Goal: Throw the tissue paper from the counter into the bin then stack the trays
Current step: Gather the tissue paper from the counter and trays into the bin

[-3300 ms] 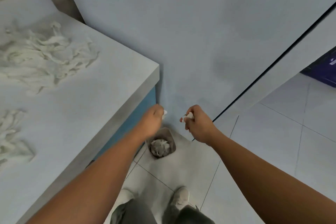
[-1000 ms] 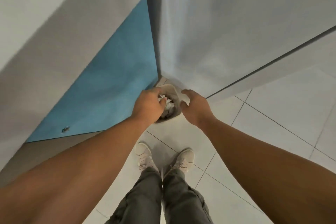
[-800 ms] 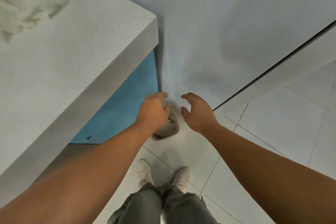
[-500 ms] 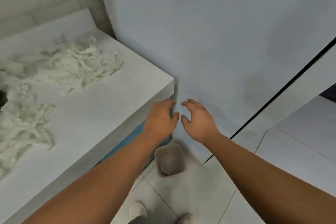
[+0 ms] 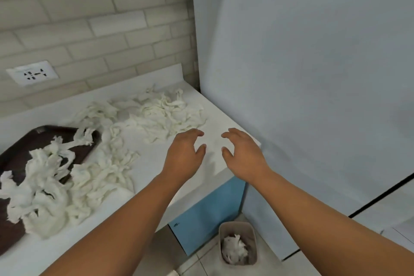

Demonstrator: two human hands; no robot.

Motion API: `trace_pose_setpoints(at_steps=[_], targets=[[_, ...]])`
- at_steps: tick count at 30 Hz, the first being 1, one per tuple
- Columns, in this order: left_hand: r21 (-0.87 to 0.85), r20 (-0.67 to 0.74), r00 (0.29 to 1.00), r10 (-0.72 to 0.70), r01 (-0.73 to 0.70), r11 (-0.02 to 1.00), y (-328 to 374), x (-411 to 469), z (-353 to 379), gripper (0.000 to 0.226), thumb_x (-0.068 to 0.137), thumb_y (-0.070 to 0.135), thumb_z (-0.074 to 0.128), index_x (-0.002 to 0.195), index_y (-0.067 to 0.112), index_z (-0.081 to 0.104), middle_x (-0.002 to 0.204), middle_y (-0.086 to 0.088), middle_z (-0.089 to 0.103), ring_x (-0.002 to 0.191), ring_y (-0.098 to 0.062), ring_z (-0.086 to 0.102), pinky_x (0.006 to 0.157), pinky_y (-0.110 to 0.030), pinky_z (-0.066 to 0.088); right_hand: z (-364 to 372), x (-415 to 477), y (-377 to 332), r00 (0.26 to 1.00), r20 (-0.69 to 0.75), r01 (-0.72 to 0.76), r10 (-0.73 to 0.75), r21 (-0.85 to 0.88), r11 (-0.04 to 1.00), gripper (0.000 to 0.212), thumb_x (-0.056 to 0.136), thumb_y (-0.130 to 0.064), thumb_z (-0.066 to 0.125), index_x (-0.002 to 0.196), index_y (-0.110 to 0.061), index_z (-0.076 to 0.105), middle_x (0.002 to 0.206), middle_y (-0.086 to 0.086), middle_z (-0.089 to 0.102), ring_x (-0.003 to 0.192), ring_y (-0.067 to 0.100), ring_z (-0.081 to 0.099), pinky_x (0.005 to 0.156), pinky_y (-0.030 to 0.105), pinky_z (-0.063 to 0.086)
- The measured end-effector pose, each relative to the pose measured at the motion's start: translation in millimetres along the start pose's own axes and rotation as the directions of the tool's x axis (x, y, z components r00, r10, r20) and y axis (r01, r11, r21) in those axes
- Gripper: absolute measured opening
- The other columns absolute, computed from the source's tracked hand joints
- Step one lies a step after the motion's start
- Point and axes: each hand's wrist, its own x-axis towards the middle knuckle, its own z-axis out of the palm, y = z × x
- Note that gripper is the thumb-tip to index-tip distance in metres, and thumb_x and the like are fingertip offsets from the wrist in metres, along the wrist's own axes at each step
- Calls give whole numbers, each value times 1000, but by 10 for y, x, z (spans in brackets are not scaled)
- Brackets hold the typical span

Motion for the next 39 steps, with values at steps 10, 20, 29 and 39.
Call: trace_pose_setpoints(at_steps=[10,20,29,39], targets=[[110,44,988,-148,143,984,-1273,415,-453,40,95,28,60,134,21,56,137,3,56,128,-16,47,98,-24,37,822,714,-521,990,130,62,-62,3,998,48,96,-32,54,143,-21,46,149,-1,42,139,15,35,114,29,31],[154,280,951,-129,88,984,-2167,996,-213,53,88,35,69,137,21,53,141,1,50,126,-22,47,103,-28,36,1465,1328,-650,987,157,-1,12,-71,997,49,94,-29,56,141,-19,47,145,-2,47,137,17,39,112,29,33],[-42,229,973,-34,45,998,-2437,1169,-322,18,90,28,68,104,17,69,97,3,62,82,-12,59,79,-27,49,1751,1534,-763,997,52,-44,50,-105,993,41,90,-24,58,130,-17,58,133,1,58,125,22,50,104,36,43],[-585,88,960,-266,266,766,-2524,1519,-1192,11,91,13,67,96,22,63,83,-7,68,63,-20,67,63,-33,59,2038,1888,-1136,994,106,-31,33,-20,999,45,91,-27,60,134,-17,54,133,0,55,112,20,59,99,33,48]])
